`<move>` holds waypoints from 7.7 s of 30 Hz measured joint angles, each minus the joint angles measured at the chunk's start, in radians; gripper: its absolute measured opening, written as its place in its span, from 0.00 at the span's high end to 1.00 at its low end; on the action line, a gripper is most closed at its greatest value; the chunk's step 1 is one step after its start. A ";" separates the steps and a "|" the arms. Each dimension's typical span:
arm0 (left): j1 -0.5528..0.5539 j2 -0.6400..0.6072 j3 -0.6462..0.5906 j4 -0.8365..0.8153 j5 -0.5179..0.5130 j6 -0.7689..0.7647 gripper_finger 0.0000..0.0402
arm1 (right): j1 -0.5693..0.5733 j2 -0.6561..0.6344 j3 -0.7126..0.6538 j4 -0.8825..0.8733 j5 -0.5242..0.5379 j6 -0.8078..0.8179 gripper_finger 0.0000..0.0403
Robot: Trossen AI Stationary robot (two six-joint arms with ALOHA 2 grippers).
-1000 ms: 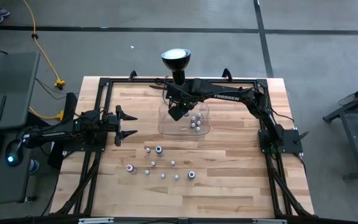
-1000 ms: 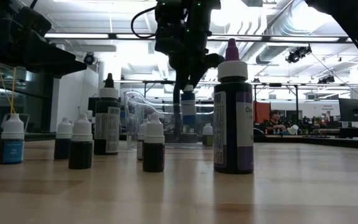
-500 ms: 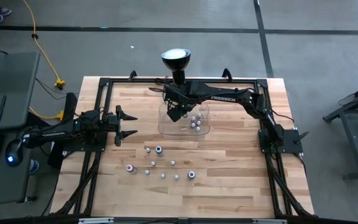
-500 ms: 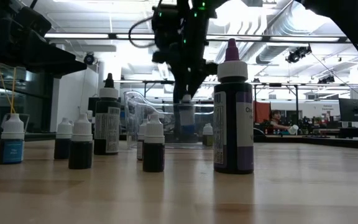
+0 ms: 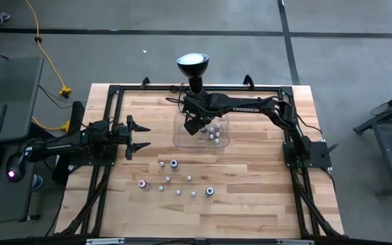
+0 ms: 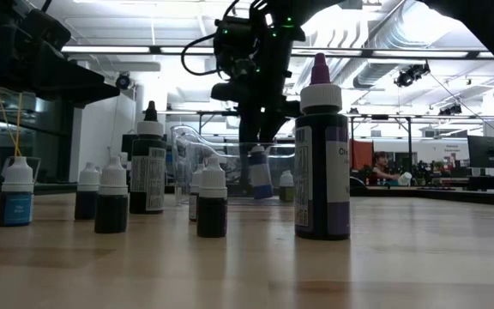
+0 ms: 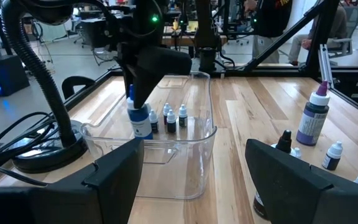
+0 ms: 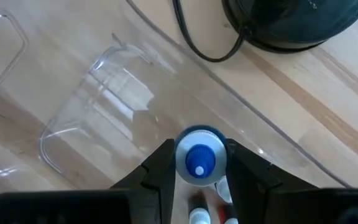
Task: Pick & Place food coloring
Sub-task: Put the large blue food coloring bottle into the transparent bin, then put the small bottom purple food coloring bottle into the transparent bin
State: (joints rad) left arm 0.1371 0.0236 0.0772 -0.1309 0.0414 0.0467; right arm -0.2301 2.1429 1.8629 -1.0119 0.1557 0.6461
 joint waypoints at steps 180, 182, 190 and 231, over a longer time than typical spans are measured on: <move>0.000 0.000 0.000 0.000 0.000 0.000 0.31 | 0.589 0.177 0.086 0.156 -0.178 -0.531 0.74; 0.000 0.000 0.000 0.000 0.000 0.000 0.31 | 0.589 0.177 0.086 0.156 -0.178 -0.531 0.77; 0.000 0.000 0.000 0.000 0.000 0.000 0.31 | 0.589 0.176 0.086 0.157 -0.178 -0.531 0.89; 0.000 0.000 0.000 0.000 0.000 0.000 0.31 | 0.276 0.042 0.463 -0.274 0.066 -0.166 0.90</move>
State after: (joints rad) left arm 0.1373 0.0235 0.0771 -0.1308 0.0411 0.0465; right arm 0.0457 2.1845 2.3264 -1.2856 0.2217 0.4799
